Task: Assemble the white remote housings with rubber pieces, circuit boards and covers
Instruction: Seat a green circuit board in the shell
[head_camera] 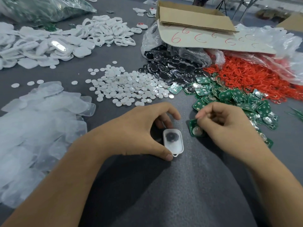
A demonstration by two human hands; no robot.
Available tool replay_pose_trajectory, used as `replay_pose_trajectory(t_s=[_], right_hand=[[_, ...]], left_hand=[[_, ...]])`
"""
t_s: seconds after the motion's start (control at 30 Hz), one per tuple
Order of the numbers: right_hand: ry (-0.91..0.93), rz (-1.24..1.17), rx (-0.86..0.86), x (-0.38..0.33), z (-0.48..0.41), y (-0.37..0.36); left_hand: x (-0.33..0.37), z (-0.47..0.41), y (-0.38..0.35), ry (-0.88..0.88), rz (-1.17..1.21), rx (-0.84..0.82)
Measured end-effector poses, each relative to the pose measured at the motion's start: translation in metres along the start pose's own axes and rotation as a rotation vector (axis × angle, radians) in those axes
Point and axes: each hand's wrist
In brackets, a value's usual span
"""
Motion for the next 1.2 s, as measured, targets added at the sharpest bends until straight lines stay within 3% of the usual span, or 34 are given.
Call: replay_pose_trajectory(t_s=[0.1, 0.23, 0.6, 0.83, 0.97, 1.2], right_hand=[[0.145, 0.267, 0.076, -0.011, 0.007, 0.0], [0.353, 0.274, -0.188, -0.026, 0.018, -0.008], [0.348, 0.499, -0.254, -0.035, 0.022, -0.025], [0.328, 0.31, -0.134, -0.035, 0.019, -0.009], [0.318, 0.442, -0.258, -0.034, 0.021, -0.01], [0.34, 0.59, -0.241, -0.038, 0.023, -0.024]], left_hand=[[-0.001, 0.0, -0.001, 0.0, 0.007, 0.024], [-0.002, -0.002, -0.001, -0.01, 0.037, 0.046], [-0.001, -0.004, -0.002, -0.008, 0.015, 0.045], [-0.001, -0.003, -0.001, -0.01, 0.028, 0.029], [-0.001, -0.003, -0.001, -0.014, 0.036, 0.026], [-0.001, -0.004, -0.002, -0.039, 0.031, 0.036]])
Point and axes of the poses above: each hand's wrist, its own z-axis away from the middle knuckle, its own y-axis out of the back of the hand, x = y × z, and after that the axes turned 11 degrees about -x, right-handed
